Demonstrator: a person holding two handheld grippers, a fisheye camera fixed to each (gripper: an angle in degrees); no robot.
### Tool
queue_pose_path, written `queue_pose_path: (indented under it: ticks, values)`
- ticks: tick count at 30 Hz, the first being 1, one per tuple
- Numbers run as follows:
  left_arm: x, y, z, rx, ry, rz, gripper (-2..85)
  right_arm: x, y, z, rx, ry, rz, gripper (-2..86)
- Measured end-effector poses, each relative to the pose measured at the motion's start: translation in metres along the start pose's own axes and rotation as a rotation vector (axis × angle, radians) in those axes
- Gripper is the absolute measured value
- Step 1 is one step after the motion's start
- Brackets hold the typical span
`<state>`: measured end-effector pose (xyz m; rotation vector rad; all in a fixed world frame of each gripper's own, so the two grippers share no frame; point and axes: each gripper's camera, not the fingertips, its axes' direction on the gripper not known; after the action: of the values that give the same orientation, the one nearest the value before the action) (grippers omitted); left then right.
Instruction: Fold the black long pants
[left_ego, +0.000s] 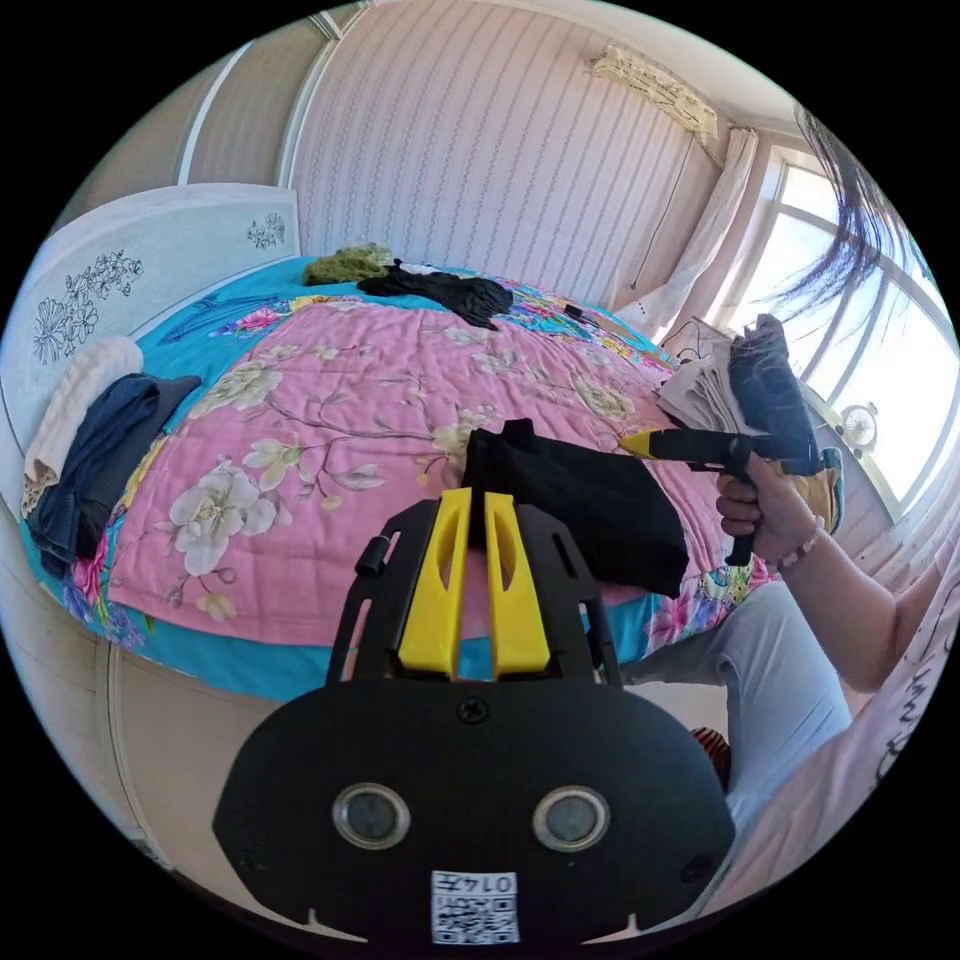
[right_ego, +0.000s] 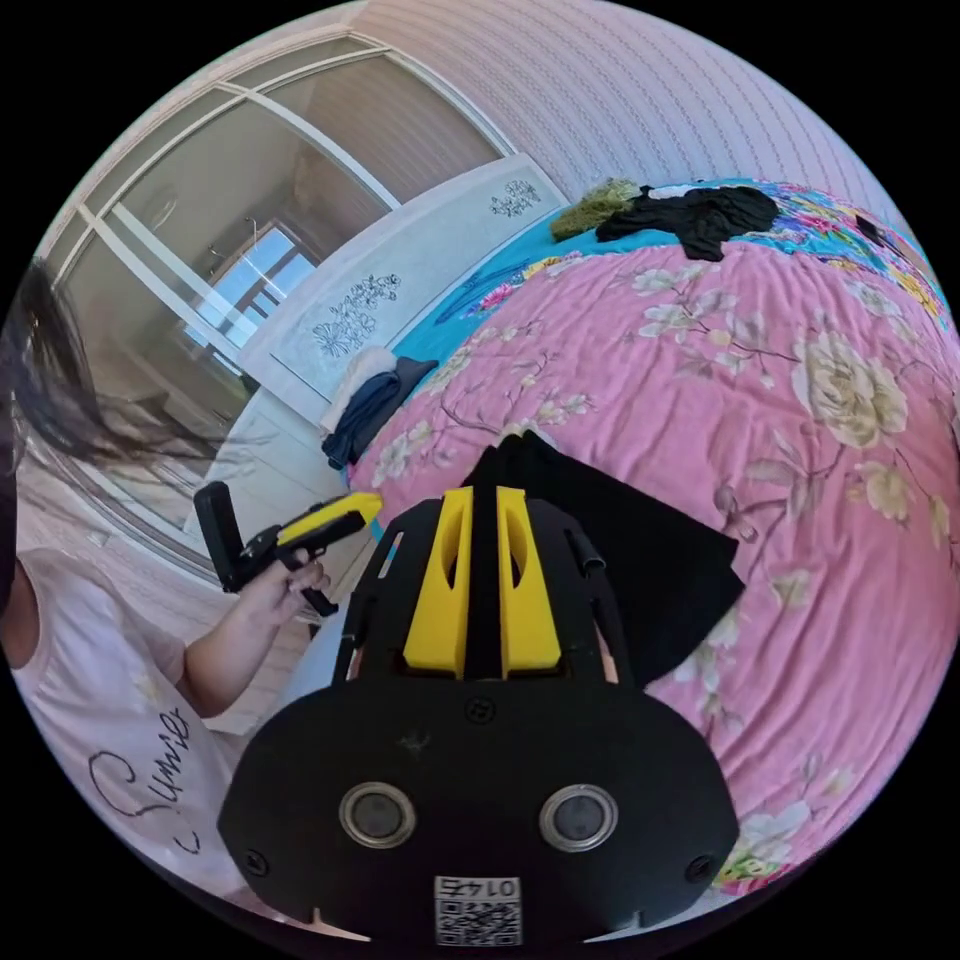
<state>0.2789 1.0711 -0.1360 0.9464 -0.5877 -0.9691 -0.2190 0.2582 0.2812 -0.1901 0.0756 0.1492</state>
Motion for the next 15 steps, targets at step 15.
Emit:
queue_pose_path:
  ticks: [15]
  values:
    - [-0.006,-0.013,0.056,-0.18,0.022,0.1,4.5,-0.037,0.055,0.04,-0.267,0.304,-0.042,7.3]
